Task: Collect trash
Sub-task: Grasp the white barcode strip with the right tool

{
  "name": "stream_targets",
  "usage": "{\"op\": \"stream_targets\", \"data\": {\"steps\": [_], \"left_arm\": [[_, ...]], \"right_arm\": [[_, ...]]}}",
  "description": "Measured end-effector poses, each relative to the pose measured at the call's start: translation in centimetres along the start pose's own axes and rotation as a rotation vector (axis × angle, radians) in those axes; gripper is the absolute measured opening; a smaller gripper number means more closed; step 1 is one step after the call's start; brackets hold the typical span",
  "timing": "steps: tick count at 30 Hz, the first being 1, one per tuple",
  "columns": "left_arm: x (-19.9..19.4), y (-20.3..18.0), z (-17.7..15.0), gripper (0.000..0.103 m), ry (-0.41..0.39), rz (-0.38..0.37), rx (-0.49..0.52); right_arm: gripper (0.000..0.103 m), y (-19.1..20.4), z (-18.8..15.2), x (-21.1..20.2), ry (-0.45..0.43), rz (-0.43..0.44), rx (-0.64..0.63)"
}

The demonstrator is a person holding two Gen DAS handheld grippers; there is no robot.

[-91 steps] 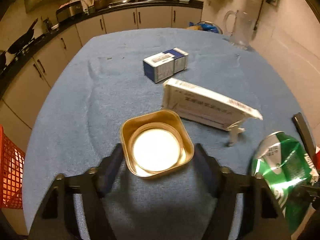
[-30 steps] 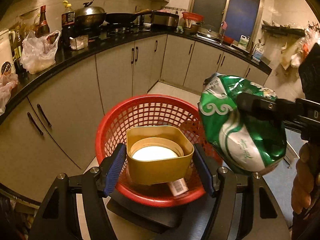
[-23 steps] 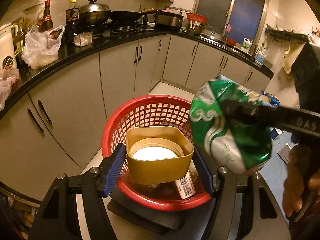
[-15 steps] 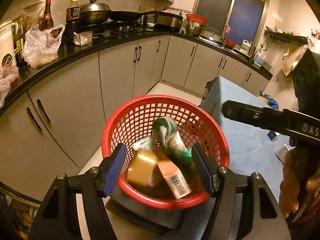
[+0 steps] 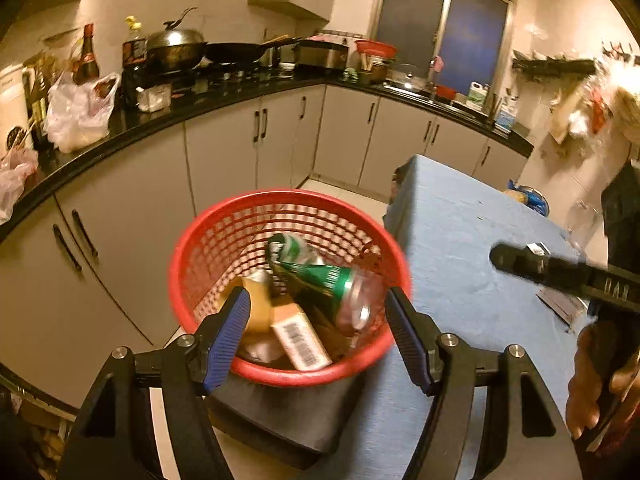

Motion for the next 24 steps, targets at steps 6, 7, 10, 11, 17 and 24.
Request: {"op": "stream_targets", "data": {"steps": [6, 7, 10, 11, 17, 24], "left_arm": [[-1.7, -5.6, -0.6, 0.071, -0.047, -0.059, 0.068], [-1.8, -6.8, -0.8, 0.071, -0.046, -0.075, 0.087], [-2.1, -10.9, -1.5, 0.071, -0.035, -0.126, 0.152], [-2.1, -11.9, -1.7, 0.071, -0.034, -0.136, 0.171], [-1.0, -18.7, -2.8, 0.072, 0.0, -0.219, 0.262], [1.3, -25.2, -2.9, 0.072, 0.043, -0.267, 0.34]], "right_arm": [[0.054, -2.6, -2.8, -4.1, -0.043, -0.035, -0.033], [0.054, -3.4, -3.0, -5.0, -0.055, -0.029, -0.009], [0.054, -5.0, -3.0, -7.4, -0.092, -0.038, 0.018], [0.054, -5.6, -2.9, -8.5, -0.106, -0.05, 0.022], [0.059, -10.1, -1.6, -15.5, -0.165, -0.155, 0.018], [0.071, -17.4, -0.5, -20.5, -0.1, -0.268, -0.003]]}}
Point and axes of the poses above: each gripper's, at about its wrist camera, not at the fingertips, and x roughly the way its jaws point, y to its left, z to its top, the point moved 8 cm from there along x, roughly the way its jaws point, and after that the axes turned 10 degrees about z, right-handed, at the moved point
